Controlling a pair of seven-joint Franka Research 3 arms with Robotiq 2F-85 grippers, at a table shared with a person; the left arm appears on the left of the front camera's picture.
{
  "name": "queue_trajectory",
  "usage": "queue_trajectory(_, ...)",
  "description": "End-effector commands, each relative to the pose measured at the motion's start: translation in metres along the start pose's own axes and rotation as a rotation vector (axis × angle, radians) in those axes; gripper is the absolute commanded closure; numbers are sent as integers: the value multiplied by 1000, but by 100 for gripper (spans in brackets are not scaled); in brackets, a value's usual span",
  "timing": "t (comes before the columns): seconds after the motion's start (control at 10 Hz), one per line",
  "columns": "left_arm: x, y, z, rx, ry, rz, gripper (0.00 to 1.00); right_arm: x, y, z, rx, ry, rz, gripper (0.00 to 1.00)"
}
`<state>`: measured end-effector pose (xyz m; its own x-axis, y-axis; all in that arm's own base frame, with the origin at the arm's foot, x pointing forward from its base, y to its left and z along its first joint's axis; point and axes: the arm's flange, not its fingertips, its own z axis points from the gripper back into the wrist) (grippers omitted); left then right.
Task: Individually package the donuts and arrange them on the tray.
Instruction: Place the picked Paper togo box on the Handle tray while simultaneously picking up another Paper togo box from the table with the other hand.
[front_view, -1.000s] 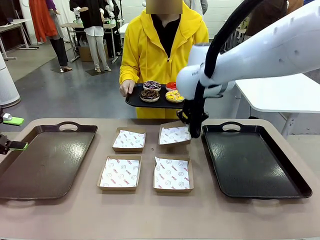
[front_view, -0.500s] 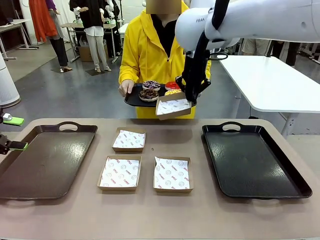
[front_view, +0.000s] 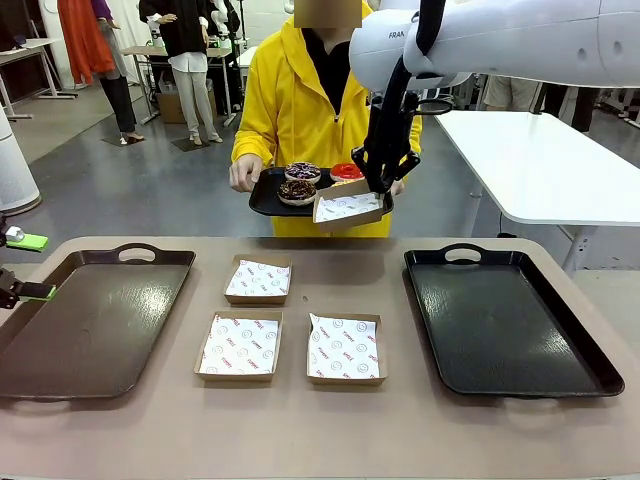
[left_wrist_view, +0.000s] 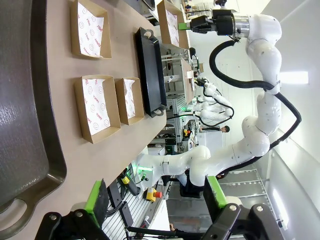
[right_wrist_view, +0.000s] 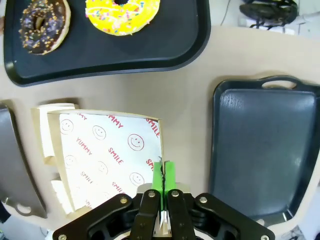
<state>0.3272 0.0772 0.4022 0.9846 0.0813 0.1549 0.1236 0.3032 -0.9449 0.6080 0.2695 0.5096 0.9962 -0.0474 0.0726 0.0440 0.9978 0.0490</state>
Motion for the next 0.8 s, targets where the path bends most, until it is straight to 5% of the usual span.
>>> queue_trajectory(0.0,1,-1,1,-19,-10,-7,0,-10,-2,1,-2,-7,-8,100)
queue_trajectory(0.7,1,-1,1,-19,-10,-7,0,-10,-2,1,-2,-7,-8,100)
